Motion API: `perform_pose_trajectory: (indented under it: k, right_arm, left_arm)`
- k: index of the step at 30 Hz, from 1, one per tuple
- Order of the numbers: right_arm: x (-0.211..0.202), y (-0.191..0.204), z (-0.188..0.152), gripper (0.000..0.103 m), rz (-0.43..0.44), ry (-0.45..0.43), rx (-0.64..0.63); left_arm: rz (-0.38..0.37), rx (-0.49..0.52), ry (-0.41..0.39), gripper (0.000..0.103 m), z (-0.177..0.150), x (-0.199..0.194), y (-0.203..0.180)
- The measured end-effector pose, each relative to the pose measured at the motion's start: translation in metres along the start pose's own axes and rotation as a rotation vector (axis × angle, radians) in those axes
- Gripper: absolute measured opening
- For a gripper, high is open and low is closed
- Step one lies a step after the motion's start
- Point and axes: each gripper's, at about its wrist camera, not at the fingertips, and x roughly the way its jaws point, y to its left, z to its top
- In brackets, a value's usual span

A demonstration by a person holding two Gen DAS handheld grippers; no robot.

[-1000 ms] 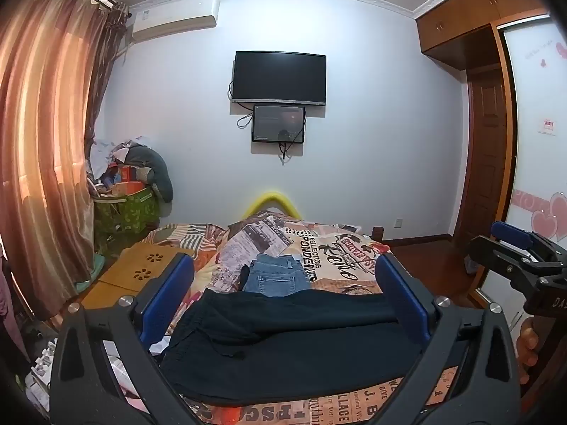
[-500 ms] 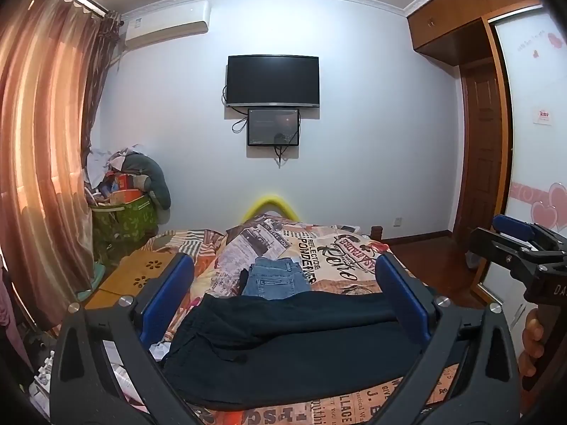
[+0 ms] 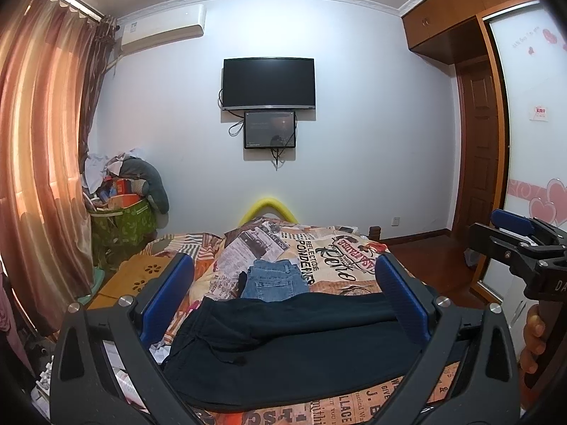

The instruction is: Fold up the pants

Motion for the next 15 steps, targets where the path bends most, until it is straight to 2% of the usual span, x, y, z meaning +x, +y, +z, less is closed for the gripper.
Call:
perform_pose_trajectory:
  k: [15]
  right_arm:
    - [0.0000,0.0010,0.0010,0.103,-0.001,-0.002,-0.002]
  left_arm:
    - [-0.004,0.000,0.001,0.103,-0.0007,0.0002,-0.0004]
